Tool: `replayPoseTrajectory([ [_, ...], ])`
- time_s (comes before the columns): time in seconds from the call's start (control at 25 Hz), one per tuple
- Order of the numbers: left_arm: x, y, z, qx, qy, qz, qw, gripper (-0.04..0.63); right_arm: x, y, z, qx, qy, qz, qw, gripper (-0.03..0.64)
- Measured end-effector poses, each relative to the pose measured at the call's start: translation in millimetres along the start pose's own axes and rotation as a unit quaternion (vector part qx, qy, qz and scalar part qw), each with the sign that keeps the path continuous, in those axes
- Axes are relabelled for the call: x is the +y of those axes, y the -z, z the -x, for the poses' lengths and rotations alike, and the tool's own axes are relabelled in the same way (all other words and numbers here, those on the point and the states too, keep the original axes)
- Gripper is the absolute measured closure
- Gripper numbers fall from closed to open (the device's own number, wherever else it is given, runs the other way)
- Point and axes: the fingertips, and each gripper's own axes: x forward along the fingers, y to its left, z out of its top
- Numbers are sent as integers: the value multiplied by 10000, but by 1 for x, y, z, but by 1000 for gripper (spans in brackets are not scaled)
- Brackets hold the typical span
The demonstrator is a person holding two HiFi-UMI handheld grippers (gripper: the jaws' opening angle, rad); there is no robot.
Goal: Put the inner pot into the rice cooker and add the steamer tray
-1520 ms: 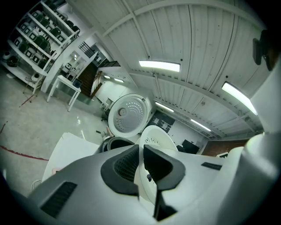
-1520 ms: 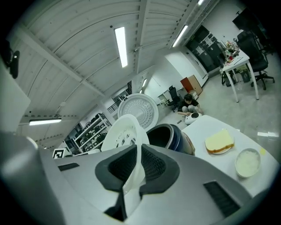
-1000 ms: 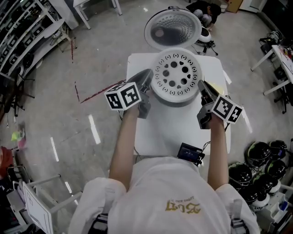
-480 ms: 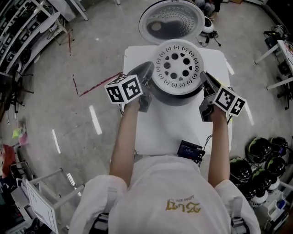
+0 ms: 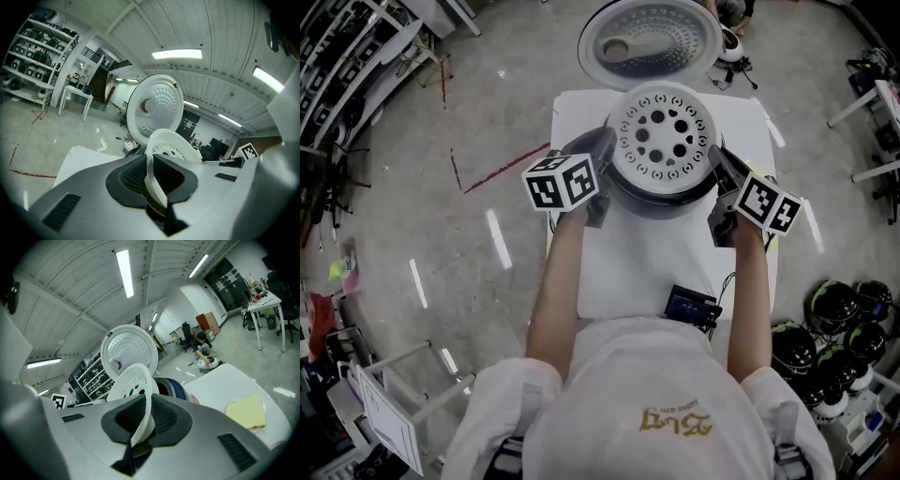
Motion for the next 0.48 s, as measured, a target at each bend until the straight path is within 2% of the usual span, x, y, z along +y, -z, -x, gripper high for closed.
replayPoseTrajectory([
  [0.12,3,2,-1,36,-58,-58,10000,546,0,3,-2,35,12,17,10000,568],
  [0.24,4,4,-3,103,-180,-277,9994,540,-1,5,-3,85,29,92,9999,561],
  [0.48,4,8,-6,239,-445,-749,9959,529,-3,8,-7,219,187,605,9978,544],
])
